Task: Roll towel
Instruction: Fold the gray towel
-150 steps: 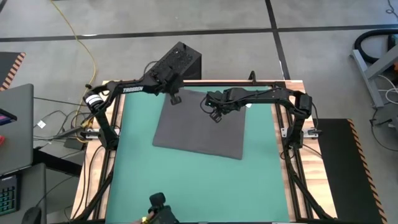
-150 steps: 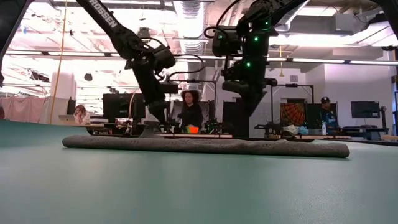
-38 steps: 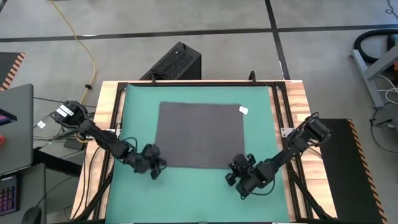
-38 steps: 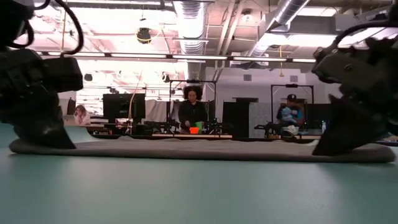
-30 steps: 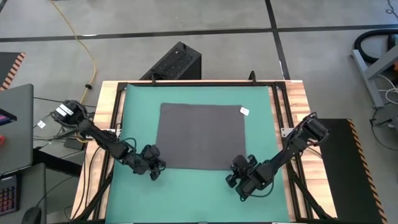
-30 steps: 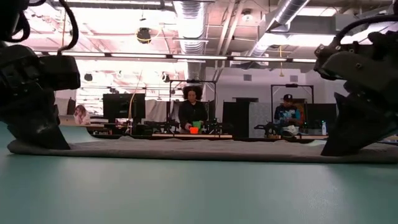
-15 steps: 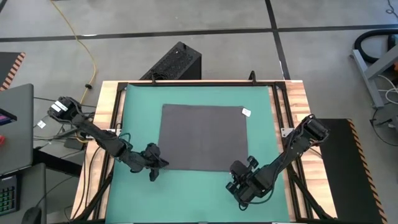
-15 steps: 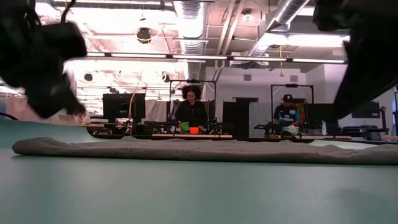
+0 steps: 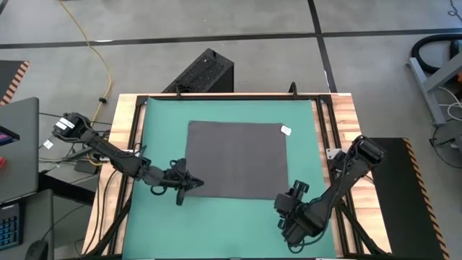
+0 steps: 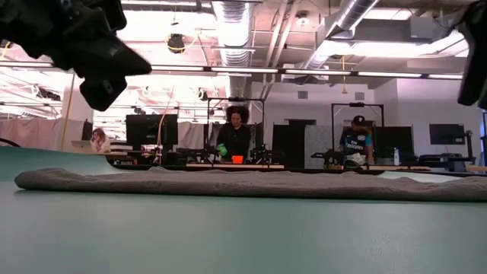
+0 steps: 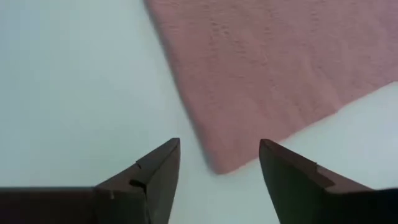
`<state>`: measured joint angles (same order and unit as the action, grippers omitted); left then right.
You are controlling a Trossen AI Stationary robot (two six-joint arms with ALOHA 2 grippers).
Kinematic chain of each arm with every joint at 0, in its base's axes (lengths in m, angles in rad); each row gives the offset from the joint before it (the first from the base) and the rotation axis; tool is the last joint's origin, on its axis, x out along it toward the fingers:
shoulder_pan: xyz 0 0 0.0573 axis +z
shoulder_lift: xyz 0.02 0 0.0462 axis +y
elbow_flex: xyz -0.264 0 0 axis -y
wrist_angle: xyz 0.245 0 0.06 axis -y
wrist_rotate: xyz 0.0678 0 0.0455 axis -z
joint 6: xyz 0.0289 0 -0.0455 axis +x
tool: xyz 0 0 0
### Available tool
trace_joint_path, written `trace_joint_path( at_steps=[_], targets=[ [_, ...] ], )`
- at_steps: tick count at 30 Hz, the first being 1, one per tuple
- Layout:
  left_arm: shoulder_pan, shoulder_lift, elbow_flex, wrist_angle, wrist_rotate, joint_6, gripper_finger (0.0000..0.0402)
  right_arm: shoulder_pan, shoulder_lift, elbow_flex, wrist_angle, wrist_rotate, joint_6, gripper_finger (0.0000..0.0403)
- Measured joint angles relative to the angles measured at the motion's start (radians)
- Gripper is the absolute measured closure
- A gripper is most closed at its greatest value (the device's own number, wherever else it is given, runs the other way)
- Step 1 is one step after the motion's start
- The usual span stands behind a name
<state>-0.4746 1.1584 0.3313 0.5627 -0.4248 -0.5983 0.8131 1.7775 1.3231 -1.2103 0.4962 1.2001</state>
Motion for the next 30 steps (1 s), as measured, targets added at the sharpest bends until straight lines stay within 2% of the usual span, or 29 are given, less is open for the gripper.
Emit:
trace_joint_path(
  at_steps=[5,10,17,22,30],
  targets=[
    [0.001,0.000,0.010,0.034,-0.061,0.011,0.0401,0.029,0.001,-0.029,0.041,-0.003,-0.032,0.0157],
    [0.006,0.040,0.040,0.021,-0.058,0.056,0.0401,0.031,0.009,-0.060,0.051,-0.001,-0.093,0.0158],
    [0.027,0.196,0.116,0.031,-0.037,0.060,0.0401,0.005,0.010,-0.156,0.257,0.002,-0.228,0.0158],
    [0.042,0.301,0.188,0.033,-0.006,0.067,0.0401,-0.021,0.010,-0.211,0.211,0.002,-0.202,0.0158],
    [0.056,0.439,0.306,0.036,0.046,0.118,0.0401,-0.027,0.011,-0.268,0.338,-0.005,-0.266,0.0159]
  ],
)
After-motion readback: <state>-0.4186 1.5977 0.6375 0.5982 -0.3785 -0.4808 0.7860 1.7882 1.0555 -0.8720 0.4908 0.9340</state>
